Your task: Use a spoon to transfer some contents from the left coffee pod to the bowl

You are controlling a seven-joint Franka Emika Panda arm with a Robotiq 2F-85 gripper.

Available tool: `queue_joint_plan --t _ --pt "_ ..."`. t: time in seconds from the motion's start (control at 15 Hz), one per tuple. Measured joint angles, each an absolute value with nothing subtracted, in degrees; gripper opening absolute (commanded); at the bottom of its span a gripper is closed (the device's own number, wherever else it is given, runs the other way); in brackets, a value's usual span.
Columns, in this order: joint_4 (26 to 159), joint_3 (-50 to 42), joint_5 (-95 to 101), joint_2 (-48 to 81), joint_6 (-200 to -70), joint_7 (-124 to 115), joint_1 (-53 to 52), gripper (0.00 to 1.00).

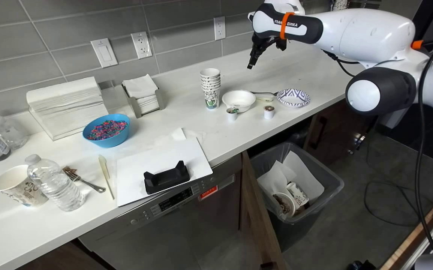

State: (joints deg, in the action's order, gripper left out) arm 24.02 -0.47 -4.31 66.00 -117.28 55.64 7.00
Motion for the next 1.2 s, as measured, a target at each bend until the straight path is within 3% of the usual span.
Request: queue_joint_plan --t 1.2 --pt "24.27 -0.23 -2.06 61.73 -114.10 37.31 5.00 1.00"
